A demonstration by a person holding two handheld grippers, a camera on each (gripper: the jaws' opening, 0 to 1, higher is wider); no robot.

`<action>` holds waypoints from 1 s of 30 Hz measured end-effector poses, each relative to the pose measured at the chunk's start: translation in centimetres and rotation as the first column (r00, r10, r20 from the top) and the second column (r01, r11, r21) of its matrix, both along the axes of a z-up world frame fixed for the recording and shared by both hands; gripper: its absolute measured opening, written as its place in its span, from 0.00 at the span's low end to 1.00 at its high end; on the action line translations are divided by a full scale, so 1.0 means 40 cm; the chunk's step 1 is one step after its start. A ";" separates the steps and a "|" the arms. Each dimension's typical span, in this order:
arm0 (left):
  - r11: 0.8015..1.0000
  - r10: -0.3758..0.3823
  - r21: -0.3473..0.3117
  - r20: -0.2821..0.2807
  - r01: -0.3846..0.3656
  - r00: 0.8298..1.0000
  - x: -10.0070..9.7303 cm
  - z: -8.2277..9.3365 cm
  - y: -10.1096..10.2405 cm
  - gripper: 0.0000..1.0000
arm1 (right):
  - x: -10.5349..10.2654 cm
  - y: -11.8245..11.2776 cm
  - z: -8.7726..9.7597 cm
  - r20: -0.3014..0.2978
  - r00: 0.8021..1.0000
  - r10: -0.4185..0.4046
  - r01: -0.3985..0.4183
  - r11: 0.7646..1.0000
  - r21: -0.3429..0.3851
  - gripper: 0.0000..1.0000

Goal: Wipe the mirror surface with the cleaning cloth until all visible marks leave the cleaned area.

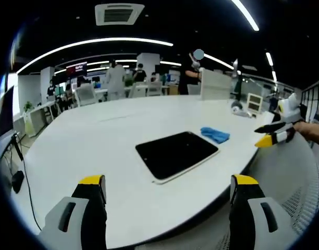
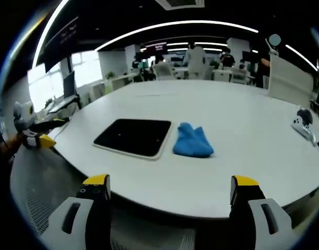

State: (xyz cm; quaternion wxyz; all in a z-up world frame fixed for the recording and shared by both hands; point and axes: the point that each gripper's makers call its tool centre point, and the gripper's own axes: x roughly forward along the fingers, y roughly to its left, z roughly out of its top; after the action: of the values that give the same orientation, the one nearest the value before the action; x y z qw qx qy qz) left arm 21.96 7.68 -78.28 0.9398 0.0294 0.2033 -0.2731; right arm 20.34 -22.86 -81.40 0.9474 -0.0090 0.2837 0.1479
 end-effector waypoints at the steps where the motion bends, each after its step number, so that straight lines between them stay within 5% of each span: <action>1: 1.000 0.000 0.000 0.000 0.000 1.000 0.000 0.000 0.000 0.99 | 0.000 0.001 0.001 0.002 1.000 -0.001 0.001 1.000 0.000 0.95; 30: 1.000 0.002 0.000 -0.002 -0.002 1.000 0.000 -0.001 -0.001 0.99 | 0.001 -0.029 -0.005 -0.012 0.999 -0.032 0.031 0.998 -0.058 1.00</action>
State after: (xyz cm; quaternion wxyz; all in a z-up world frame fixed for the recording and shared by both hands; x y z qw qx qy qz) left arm 21.96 7.64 -78.33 0.9399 0.0290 0.2042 -0.2721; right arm 20.39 -24.00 -81.62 0.9471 -0.0310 0.2943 0.1245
